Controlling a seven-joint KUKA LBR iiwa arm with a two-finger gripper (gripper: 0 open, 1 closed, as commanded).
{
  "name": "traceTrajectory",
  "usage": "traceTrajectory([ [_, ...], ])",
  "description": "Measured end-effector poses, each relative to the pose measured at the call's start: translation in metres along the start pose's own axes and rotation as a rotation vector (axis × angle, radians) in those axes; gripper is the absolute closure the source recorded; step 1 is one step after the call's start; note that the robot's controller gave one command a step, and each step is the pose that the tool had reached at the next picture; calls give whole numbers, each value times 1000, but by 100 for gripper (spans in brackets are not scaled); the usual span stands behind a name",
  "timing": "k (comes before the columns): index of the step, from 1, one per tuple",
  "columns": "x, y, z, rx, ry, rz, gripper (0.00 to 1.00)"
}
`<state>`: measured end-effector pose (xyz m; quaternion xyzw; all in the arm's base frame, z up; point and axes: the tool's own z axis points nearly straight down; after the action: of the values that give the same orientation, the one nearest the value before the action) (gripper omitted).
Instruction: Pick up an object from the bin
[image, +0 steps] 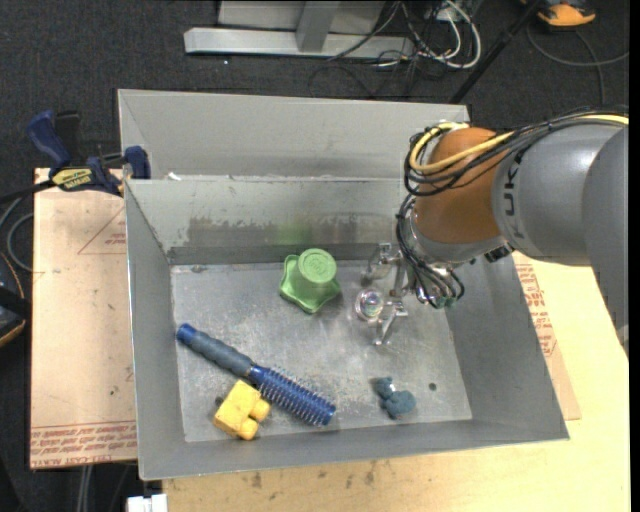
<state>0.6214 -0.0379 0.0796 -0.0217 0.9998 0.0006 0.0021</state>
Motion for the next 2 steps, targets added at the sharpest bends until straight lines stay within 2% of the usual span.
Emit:
traceTrajectory([
  [1, -1, 0, -1, 0, 0, 0, 0],
  [2, -2, 0, -2, 0, -1, 1, 100],
])
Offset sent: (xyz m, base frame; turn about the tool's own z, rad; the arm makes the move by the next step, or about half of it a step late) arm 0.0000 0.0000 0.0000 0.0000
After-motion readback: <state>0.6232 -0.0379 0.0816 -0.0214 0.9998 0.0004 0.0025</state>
